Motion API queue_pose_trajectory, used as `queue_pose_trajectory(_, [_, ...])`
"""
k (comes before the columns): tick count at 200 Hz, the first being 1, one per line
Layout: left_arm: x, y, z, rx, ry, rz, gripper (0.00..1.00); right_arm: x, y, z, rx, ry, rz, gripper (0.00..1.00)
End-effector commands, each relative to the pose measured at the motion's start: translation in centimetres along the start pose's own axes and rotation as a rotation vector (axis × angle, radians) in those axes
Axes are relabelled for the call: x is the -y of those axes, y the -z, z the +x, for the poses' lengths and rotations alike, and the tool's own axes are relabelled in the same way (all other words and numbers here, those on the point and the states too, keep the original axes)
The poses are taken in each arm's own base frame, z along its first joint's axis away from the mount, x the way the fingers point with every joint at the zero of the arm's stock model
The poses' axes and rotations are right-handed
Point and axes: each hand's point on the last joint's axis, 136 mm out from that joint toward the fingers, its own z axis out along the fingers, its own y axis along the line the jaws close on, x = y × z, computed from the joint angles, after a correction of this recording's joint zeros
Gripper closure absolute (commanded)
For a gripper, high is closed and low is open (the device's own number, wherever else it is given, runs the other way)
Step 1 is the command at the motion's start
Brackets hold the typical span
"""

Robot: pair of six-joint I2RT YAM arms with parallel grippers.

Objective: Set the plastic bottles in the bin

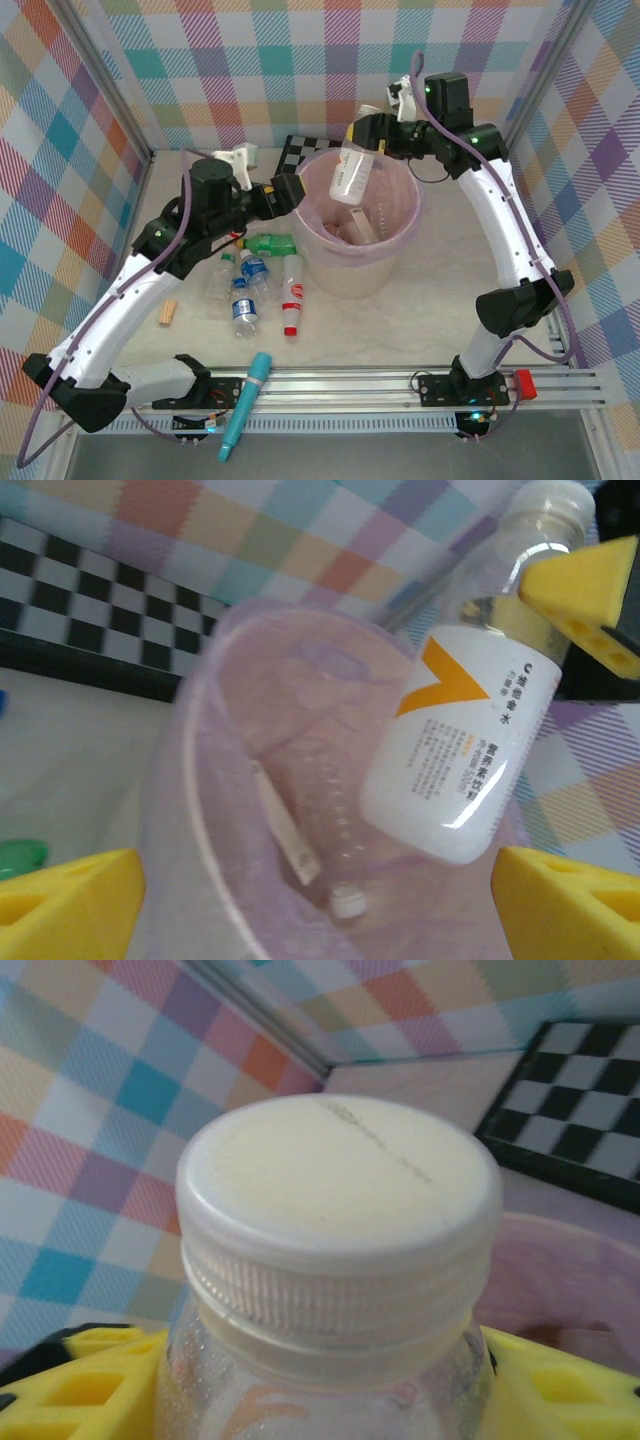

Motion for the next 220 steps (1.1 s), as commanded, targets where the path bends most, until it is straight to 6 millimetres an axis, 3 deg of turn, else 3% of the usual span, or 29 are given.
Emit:
queue_pose_trajectory(1, [-3.5,-0.6,1.4,-0.034,-0.027,-0.150,0.12,0.7,0.2,0.7,-0.012,0.086,0.111,0.40])
queue_pose_trajectory(76, [-5.5,-3.2,4.6,-0.121,0.033,-0.187,0.19,2.3,-5.8,8.4,-0.265,0.099,0.239,0.39])
queue_pose_trajectory(128, [-5.9,-3.9,5.2,-0.143,0.042,-0.200,0.22,5.4,-9.5,12.5,-0.374,-0.018,0.297,0.38])
queue_pose_trajectory(181, [-6.4,-4.4,5.8,-0.159,0.059,-0.209,0.23,8.9,-11.5,15.0,-0.416,-0.089,0.381,0.35])
queue_pose_trajectory(220, [-6.4,-4.5,5.9,-0.162,0.060,-0.210,0.23,9.9,-11.8,15.8,-0.417,-0.101,0.406,0.23])
